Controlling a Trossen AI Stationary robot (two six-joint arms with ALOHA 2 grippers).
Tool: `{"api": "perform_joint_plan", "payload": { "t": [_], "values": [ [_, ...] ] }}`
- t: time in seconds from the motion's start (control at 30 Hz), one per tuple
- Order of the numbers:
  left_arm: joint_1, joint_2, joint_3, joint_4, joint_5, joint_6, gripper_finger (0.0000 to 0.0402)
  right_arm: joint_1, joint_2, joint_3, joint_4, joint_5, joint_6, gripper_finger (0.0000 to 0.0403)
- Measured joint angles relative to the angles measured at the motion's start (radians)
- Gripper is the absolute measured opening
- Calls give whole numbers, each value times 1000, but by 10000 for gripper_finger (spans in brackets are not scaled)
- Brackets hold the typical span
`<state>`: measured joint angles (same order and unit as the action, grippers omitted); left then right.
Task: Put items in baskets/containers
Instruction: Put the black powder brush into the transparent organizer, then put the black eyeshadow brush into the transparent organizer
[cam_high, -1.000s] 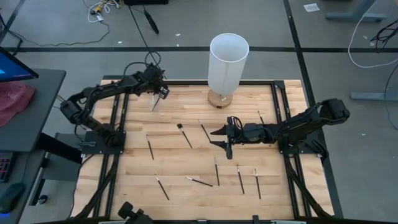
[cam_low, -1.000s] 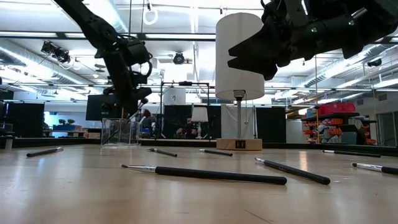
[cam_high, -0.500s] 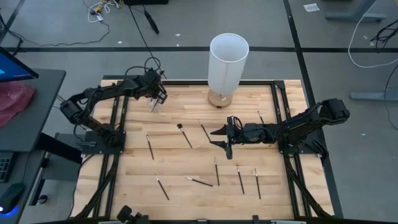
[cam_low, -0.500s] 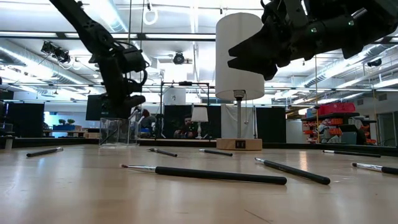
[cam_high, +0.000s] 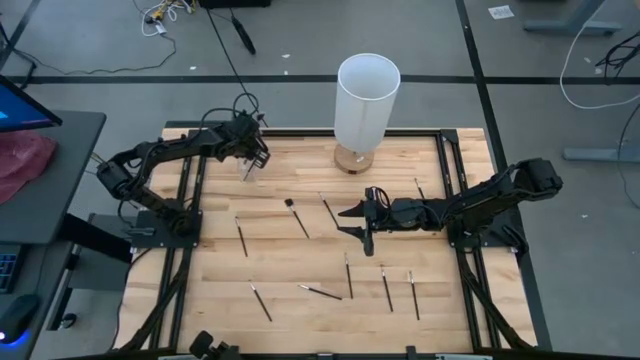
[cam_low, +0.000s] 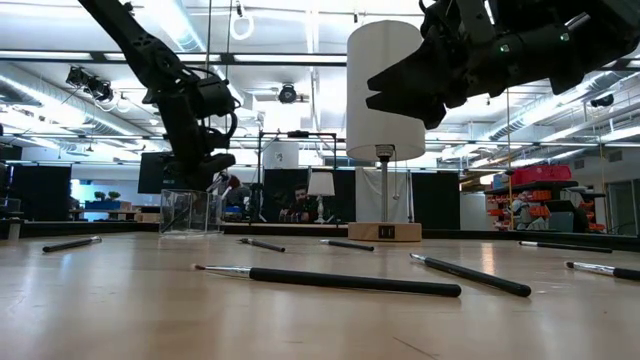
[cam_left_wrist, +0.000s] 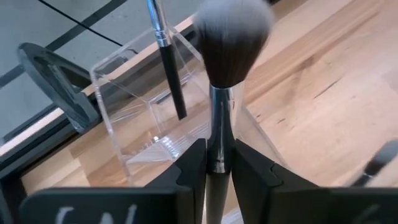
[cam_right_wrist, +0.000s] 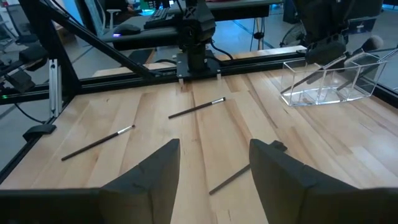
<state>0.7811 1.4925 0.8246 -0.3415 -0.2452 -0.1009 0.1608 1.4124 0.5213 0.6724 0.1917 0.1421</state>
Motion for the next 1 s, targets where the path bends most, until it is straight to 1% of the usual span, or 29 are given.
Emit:
{"api": "perform_joint_plan", "payload": {
  "t": [0.23,0.37,0.5,0.67,0.77,0.83,0.93,1.0],
  "values": [
    [0,0,0,-1,6,0,113,0,0,0,0,0,0,197],
    [0,-20,0,-28,-12,7,127,0,0,0,0,0,0,197],
    [0,-64,46,-142,-13,8,134,0,0,0,0,0,-1,197],
    [-17,-148,158,-306,-17,8,135,0,0,0,0,1,-1,197],
    [-60,-223,213,-360,-33,2,135,0,0,0,0,2,-2,197],
    [-111,-289,221,-366,-45,-24,133,0,0,0,0,3,-2,197],
    [-223,-394,212,-366,-53,-81,123,0,0,0,0,3,-2,197],
    [-325,-460,188,-364,-80,-148,115,-1,0,0,0,3,-2,197]
  ]
}}
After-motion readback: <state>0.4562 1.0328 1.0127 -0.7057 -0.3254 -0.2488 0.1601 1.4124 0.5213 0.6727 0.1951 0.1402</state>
